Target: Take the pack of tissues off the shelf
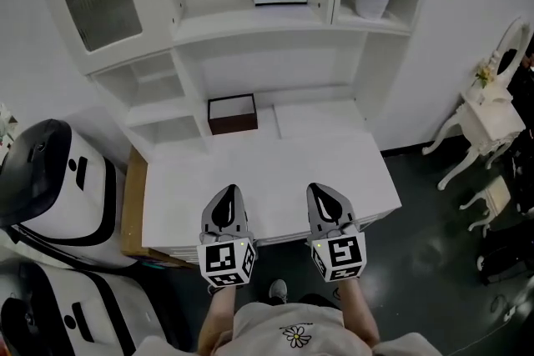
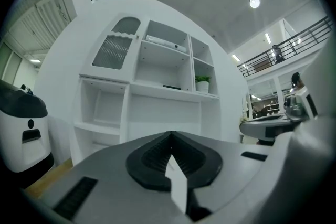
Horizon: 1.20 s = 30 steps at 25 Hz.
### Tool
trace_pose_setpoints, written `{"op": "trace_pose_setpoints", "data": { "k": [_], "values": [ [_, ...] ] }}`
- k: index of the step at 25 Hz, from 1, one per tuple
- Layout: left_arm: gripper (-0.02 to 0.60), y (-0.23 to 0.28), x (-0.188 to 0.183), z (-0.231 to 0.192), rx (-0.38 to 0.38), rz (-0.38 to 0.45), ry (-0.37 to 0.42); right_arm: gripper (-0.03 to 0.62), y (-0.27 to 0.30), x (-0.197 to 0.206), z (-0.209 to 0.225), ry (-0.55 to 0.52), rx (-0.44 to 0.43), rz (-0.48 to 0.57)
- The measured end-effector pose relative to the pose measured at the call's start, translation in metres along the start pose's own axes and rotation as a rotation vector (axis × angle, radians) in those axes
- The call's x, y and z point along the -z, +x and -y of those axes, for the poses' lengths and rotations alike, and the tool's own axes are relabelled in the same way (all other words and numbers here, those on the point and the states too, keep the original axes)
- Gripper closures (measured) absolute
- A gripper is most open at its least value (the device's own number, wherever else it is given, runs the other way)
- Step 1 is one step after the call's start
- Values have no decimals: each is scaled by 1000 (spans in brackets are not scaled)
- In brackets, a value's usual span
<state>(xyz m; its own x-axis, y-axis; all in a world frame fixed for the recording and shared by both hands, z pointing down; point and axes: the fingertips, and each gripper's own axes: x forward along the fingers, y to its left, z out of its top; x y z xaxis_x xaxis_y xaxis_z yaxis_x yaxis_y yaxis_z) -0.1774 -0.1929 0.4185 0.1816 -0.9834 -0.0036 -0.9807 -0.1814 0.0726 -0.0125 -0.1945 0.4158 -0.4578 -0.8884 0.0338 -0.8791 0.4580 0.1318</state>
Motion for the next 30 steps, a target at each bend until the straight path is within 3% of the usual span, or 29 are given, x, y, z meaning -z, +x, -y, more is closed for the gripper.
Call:
{"op": "trace_pose_setpoints", "data": {
  "k": [13, 30],
  "values": [
    [581, 28, 7, -2, 14, -21, -13, 591, 28, 5, 9, 24, 31, 8],
    [581, 32, 8, 6, -45, -16, -21, 591, 36, 6, 32, 70, 1, 46]
  ]
}}
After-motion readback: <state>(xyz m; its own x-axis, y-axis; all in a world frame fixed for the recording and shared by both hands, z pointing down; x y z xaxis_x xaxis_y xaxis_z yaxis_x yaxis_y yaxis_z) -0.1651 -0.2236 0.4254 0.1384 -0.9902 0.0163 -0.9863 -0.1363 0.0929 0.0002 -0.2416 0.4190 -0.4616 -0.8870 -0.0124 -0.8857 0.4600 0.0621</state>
